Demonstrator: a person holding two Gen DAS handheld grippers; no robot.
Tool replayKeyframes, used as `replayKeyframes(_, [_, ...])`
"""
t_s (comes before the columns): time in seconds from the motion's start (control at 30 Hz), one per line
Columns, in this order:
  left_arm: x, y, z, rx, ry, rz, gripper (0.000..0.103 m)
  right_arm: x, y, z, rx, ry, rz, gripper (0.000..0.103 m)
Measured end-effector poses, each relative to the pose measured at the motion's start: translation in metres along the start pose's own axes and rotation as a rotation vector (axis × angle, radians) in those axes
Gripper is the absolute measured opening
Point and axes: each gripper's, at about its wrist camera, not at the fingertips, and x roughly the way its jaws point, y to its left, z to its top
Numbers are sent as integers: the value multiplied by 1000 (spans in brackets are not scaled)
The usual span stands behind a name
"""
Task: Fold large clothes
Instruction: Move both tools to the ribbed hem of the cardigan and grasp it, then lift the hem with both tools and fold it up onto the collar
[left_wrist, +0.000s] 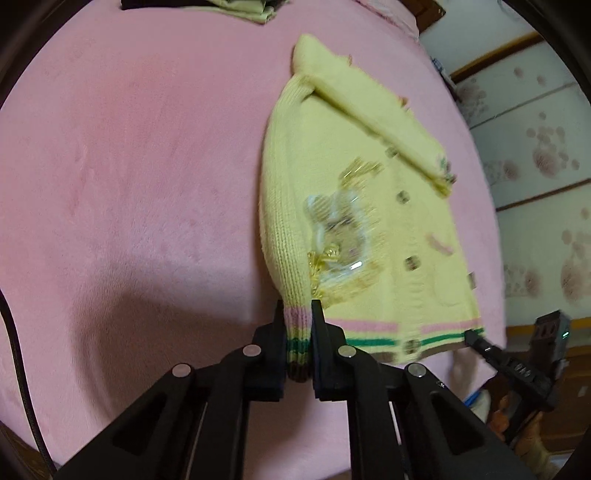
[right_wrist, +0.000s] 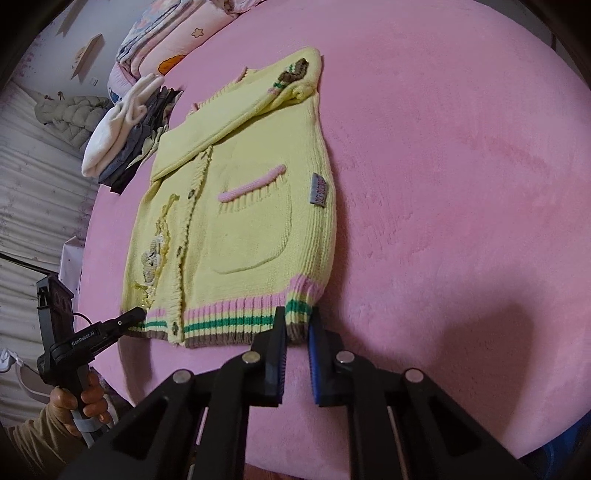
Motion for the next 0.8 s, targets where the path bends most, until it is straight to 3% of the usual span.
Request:
replayKeyframes(0.13, [-22,-16,15,-43,-39,-38,7,-20,12,15,-19,-34,39,9])
replayKeyframes(0.3, [-46,-27,51,-168,-125,-117,7,-43,27,51,-30,-98,103,9])
replayKeyframes(0.5, [-49,-32,127,-286,-238,-172,8,-51,36,129,-32,-173,174,9])
replayKeyframes(0.67, [-12,-42,196,-295,-273,-139,9,-22,38,204,-29,-195,161,9])
replayKeyframes(0.7, [0,-42,209,-297,-261,-118,11,-8,37,220,-31,-184,139,10])
replayKeyframes(0.77, [21,-42,226,-281,-251,-74,31,14,36,240,-29,-157,89,15])
replayKeyframes(0.8, [30,-42,232,-279,-243,-41,56,29,33,252,-31,-131,51,19])
